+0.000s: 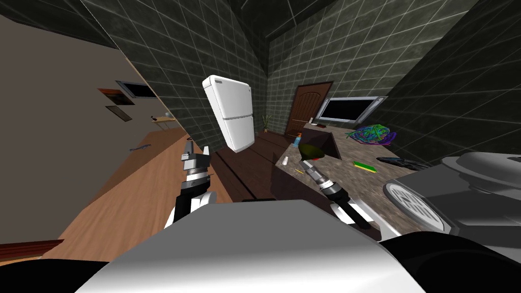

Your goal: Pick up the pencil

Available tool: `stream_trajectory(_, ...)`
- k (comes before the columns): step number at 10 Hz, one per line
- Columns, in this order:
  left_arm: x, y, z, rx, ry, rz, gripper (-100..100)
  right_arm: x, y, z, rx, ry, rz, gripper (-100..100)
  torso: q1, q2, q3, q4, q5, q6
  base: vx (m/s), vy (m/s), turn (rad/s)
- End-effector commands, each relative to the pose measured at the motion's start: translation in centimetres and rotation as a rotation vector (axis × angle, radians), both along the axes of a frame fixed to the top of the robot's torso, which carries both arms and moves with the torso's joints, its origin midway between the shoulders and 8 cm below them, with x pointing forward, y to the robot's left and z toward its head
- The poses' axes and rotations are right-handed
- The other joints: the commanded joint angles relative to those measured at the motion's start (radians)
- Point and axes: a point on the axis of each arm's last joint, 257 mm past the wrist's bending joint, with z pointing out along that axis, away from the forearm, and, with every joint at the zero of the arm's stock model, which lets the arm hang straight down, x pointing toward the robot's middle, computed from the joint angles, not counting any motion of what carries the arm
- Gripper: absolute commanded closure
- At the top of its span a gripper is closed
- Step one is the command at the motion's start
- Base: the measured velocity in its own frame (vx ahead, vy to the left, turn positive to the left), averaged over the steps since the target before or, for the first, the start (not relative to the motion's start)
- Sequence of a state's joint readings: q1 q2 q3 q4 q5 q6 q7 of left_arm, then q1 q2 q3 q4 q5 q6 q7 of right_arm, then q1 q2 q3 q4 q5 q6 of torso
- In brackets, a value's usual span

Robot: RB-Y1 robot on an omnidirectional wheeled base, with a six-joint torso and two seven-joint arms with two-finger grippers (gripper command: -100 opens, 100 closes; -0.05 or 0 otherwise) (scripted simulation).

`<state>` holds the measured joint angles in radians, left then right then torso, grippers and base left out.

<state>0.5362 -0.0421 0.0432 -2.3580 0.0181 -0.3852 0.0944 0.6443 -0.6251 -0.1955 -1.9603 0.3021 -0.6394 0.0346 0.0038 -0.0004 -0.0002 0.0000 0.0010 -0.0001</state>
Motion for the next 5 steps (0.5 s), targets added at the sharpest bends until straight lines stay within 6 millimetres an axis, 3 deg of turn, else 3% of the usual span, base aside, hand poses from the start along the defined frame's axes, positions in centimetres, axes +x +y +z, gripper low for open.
stream_trajectory(1, 0.0, 0.0, 0.0, 0.000, 0.000, 0.000, 0, -0.4, -1.0, -1.2, -0.064, 0.038, 0.008, -100, 0.000, 0.000, 0.000, 0.000, 0.000, 0.000, 0.001, 0.057, -0.007)
stream_trajectory(4, 0.0, 0.0, 0.0, 0.000, 0.000, 0.000, 0, -0.6, -1.9, -2.2, -0.139, 0.078, 0.030, -100, -0.001, 0.000, 0.000, 0.000, 0.000, 0.000, 0.001, 0.036, -0.006)
stream_trajectory(5, 0.0, 0.0, 0.0, 0.000, 0.000, 0.000, 0, -1.0, -2.9, -3.4, -0.187, 0.114, 0.034, -100, -0.002, 0.000, 0.000, 0.000, 0.000, 0.000, 0.011, 0.043, 0.011)
